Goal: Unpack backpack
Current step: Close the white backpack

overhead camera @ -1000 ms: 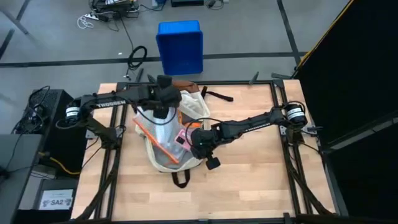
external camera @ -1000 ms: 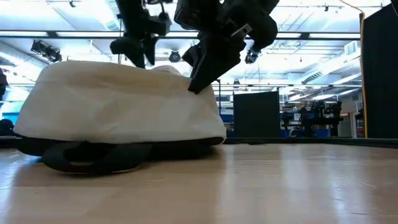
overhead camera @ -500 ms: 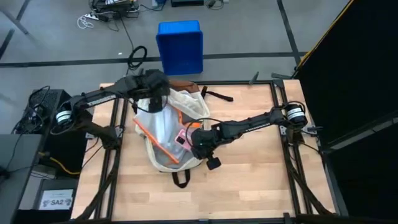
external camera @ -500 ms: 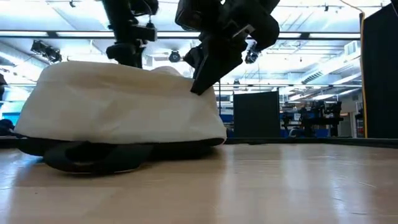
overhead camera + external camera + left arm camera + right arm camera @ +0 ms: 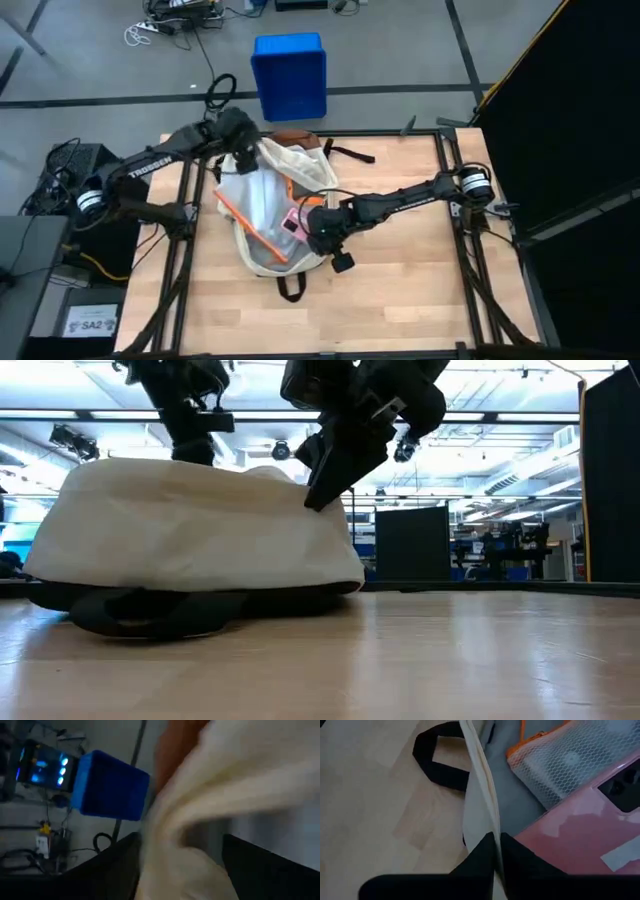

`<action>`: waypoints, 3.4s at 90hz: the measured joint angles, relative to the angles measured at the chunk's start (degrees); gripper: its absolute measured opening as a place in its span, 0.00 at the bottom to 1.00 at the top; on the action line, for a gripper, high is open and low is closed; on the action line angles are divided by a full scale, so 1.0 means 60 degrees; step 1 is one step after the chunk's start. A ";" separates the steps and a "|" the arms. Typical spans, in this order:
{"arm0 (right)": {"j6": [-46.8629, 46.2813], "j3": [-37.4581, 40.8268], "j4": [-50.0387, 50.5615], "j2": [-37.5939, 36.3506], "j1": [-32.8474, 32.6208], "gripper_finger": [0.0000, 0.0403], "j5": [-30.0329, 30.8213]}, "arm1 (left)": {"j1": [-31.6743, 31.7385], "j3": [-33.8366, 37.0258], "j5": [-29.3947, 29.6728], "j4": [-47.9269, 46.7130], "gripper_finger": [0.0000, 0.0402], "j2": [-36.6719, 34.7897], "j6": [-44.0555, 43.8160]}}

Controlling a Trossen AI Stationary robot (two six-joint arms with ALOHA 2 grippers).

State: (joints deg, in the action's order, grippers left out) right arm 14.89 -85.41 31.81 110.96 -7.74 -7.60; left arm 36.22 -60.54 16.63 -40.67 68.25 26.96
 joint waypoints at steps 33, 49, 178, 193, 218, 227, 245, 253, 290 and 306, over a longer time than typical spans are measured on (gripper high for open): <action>-0.0075 0.0000 -0.0053 0.0000 0.0067 0.00 -0.0204 | 0.1301 0.0015 -0.1729 -0.0183 0.63 0.1030 0.0037; -0.0075 0.0000 -0.0099 0.0000 0.0140 0.00 -0.0232 | 0.1316 0.0015 -0.1926 -0.0641 0.61 0.2090 0.0033; 0.0806 -0.0007 -0.7544 0.1705 0.0830 0.00 0.2144 | -0.4406 -0.2433 -0.1087 -0.2647 0.00 -0.0310 -0.3944; 0.0405 -0.0153 -0.7711 0.2227 0.1158 0.00 0.2814 | -0.5002 -0.2433 -0.1005 -0.2444 0.00 -0.0196 -0.4078; -0.0885 -0.0178 -0.6440 0.2222 0.1741 0.00 0.4488 | -0.5635 -0.3069 -0.0625 -0.3163 0.00 -0.0175 -0.4352; -0.1366 -0.0178 -0.5930 0.2218 0.1849 0.00 0.4634 | -0.5921 -0.3553 -0.0464 -0.3384 0.00 -0.0186 -0.4505; -0.1912 -0.0153 -0.5774 0.2239 0.2055 0.00 0.4938 | -0.6405 -0.3646 -0.0539 -0.3640 0.00 -0.0087 -0.4995; -0.2285 -0.0138 -0.5645 0.2259 0.2178 0.00 0.4947 | -0.6670 -0.3348 -0.0798 -0.3835 0.00 0.0120 -0.5310; -0.1546 -0.0069 -0.4748 0.1513 0.1703 0.00 0.4782 | -0.7519 -0.2908 -0.0857 -0.3791 0.00 0.0670 -0.5762; -0.0989 -0.0108 -0.3097 0.0470 0.0551 0.00 0.4825 | -0.7566 -0.2086 -0.1120 -0.3408 0.00 0.0670 -0.5958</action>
State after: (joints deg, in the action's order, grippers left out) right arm 8.96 -86.06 13.23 113.78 -4.44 21.35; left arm -9.18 -73.05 9.91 -61.11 72.27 -8.79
